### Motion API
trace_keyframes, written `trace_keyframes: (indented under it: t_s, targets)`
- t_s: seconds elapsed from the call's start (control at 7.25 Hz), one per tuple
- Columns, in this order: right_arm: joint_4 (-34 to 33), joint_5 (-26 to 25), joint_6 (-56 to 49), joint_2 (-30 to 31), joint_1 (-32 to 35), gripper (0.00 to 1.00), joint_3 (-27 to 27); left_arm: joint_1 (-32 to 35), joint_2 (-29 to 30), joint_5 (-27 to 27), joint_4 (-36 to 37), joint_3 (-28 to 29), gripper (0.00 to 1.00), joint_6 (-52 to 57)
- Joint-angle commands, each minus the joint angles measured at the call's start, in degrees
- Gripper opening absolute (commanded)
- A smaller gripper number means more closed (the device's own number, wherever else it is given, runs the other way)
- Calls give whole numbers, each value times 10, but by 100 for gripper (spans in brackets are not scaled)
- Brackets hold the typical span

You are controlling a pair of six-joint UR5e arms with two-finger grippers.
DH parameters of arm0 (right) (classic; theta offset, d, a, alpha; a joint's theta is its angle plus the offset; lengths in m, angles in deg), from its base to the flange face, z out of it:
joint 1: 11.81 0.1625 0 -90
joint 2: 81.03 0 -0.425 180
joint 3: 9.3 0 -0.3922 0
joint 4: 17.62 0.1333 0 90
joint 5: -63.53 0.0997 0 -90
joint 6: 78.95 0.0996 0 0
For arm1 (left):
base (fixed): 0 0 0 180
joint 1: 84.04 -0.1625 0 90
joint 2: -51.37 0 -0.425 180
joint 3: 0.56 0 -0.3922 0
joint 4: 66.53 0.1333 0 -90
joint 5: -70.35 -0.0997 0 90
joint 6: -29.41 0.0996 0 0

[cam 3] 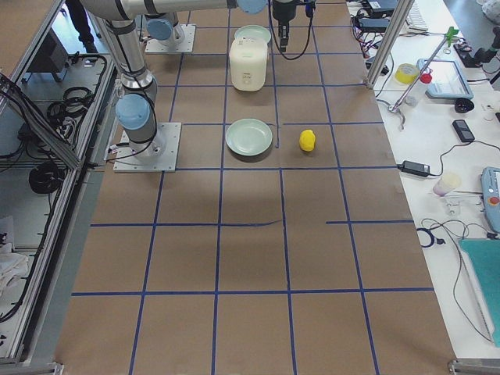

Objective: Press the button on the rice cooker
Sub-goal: 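Move the right gripper over the rice cooker lid button and lower it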

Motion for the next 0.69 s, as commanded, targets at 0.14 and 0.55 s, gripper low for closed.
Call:
trace_keyframes:
  t_s: [0.14, 0.55]
  targets:
    - [-5, 3, 147, -34, 115, 0, 21, 0, 0, 0, 0, 0, 100, 0]
    - [-111, -9, 190, -32, 185, 0, 126, 0, 0, 0, 0, 0, 100, 0]
